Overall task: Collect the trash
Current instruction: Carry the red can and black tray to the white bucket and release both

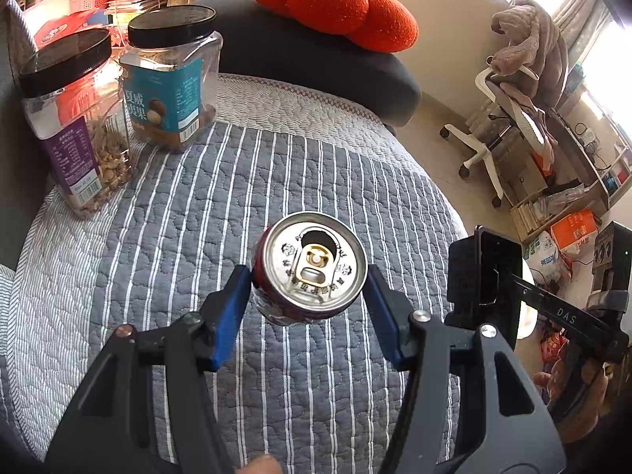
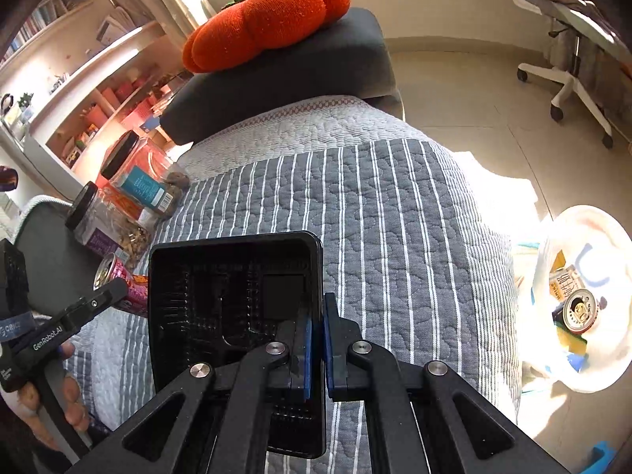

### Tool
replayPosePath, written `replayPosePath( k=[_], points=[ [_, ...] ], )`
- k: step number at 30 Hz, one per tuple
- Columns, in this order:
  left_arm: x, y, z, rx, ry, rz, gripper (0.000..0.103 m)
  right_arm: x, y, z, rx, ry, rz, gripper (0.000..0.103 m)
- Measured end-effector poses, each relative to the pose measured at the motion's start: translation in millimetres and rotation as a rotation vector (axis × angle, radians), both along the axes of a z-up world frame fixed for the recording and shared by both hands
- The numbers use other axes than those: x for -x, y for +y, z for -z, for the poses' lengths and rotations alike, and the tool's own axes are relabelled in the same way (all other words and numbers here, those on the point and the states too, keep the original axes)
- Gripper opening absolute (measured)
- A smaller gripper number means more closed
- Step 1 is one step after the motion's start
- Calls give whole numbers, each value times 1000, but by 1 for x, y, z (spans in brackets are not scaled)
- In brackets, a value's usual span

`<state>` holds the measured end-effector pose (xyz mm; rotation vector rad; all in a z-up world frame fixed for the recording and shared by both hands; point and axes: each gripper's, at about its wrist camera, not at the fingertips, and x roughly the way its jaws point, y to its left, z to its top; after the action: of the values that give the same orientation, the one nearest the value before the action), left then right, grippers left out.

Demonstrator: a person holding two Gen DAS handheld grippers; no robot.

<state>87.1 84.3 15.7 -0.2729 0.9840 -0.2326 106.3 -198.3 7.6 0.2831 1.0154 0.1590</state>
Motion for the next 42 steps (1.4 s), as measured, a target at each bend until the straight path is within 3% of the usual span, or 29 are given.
replayPosePath(
  k=[9,13,18,21,23,24,26,28,37,42],
  points=[
    [4,-22,-6,35,-12,34,60,30,-104,-44,67,-136,262,5],
    [8,-44,-7,37,-16,70,60,41,-154,-42,89,-150,412,5],
    [9,-78,-4,75,-5,103,60,44,-202,-24,84,-107,565,9],
    [6,-103,-5,95,4,135,60,47,-223,-17,72,-84,639,17],
    [4,-124,-9,104,2,168,60,53,-235,-17,65,-76,664,39],
    [3,-134,-12,106,-2,186,60,57,-240,-19,59,-80,673,44],
    [1,-155,-19,112,-15,223,60,70,-249,-27,65,-104,687,68],
    [0,-175,-24,119,-21,257,60,78,-254,-35,82,-133,687,83],
    [-21,-282,-38,153,9,407,60,122,-281,-57,112,-192,771,87],
    [-23,-331,-33,107,25,458,60,139,-299,-59,121,-193,817,89]
  ],
)
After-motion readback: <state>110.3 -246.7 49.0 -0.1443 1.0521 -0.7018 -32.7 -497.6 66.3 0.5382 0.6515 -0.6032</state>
